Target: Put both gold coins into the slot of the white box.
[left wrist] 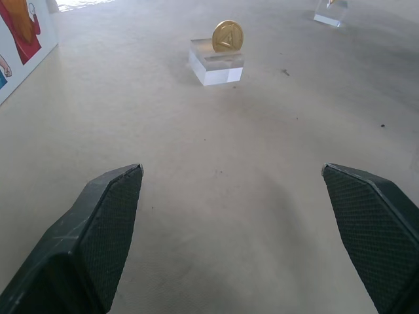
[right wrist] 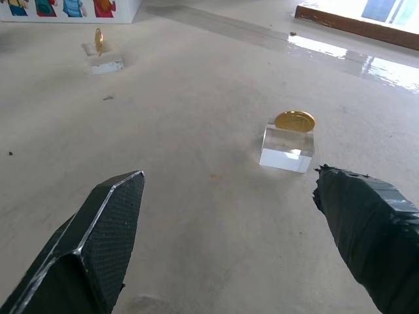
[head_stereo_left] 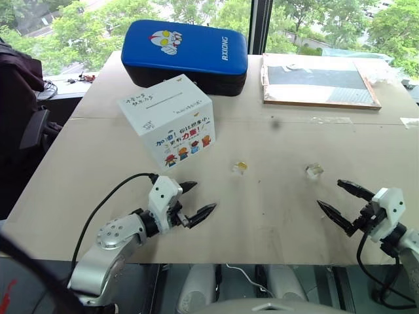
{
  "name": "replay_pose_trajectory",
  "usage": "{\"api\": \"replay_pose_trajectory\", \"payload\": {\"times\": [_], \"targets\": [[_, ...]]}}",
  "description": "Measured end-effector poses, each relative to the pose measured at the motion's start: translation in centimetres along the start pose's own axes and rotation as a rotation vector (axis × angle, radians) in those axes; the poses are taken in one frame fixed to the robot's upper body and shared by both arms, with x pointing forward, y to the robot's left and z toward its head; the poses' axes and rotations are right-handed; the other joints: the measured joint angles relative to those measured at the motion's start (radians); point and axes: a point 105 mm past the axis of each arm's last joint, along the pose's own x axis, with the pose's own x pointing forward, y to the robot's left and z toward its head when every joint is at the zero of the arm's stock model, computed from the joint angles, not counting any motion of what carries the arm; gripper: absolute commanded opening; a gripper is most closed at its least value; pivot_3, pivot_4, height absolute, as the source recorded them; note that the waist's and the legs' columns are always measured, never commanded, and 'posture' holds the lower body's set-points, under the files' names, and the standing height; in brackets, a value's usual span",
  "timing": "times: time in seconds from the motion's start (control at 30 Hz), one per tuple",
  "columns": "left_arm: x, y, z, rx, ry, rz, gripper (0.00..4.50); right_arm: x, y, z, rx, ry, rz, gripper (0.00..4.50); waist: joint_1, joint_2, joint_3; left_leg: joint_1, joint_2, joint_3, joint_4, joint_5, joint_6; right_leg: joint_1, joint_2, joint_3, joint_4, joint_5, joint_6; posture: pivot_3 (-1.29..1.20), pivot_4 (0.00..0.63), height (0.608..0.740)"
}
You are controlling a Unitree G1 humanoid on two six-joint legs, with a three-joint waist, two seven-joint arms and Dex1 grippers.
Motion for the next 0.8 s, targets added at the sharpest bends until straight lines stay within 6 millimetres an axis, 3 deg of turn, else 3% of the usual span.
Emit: {"api": "replay_pose_trajectory", "payload": {"times": [0.1,0.23,0.4,0.6,0.7,0.8], "targets": [[0.1,0.1,0.6,0.006,-0.018,-0.018,4.46,0.8,-1.5,0.4,-0.045,-0.007,-0.041,4.50,-0.002,0.000,0.000,0.000,0.000,0.001,0.000,0.000,0.000,0.000,0.001,0.000,0.000,0.000,0.000,0.00,0.150,0.740],[0.3,0.3,3.4,0.043,-0.085,-0.117,4.46,2.6,-3.9,1.6,-0.134,-0.017,-0.051,4.50,0.000,0.000,0.000,0.001,0.000,0.001,0.001,0.000,0.000,0.000,0.005,-0.001,0.001,0.000,0.000,0.00,0.150,0.740],[0.1,0.4,6.2,0.132,-0.107,-0.217,4.46,4.6,-5.4,1.4,-0.157,0.002,-0.007,4.50,-0.002,0.000,0.000,0.001,-0.001,0.002,0.000,0.000,0.000,0.000,0.006,-0.002,0.001,0.000,0.000,0.00,0.150,0.740],[0.1,0.0,6.8,0.155,-0.098,-0.256,4.46,6.2,-5.8,0.5,-0.133,0.024,0.072,4.50,-0.003,0.001,0.001,0.000,-0.001,0.002,0.000,0.000,0.000,0.000,0.006,-0.001,0.001,0.002,0.004,0.00,0.150,0.740],[0.1,-0.1,6.7,0.153,-0.093,-0.258,4.50,6.4,-5.7,0.3,-0.121,0.033,0.111,3.63,-0.002,0.001,0.001,0.000,0.000,0.001,0.000,0.000,0.000,0.000,0.005,-0.001,0.001,0.002,0.004,0.00,0.150,0.740],[0.0,-0.3,6.5,0.146,-0.087,-0.251,4.50,6.4,-5.4,0.2,-0.116,0.034,0.146,2.14,-0.002,0.001,0.001,0.000,0.000,0.001,0.000,0.000,0.000,0.000,0.005,0.000,0.001,0.003,0.004,0.00,0.150,0.740]]}}
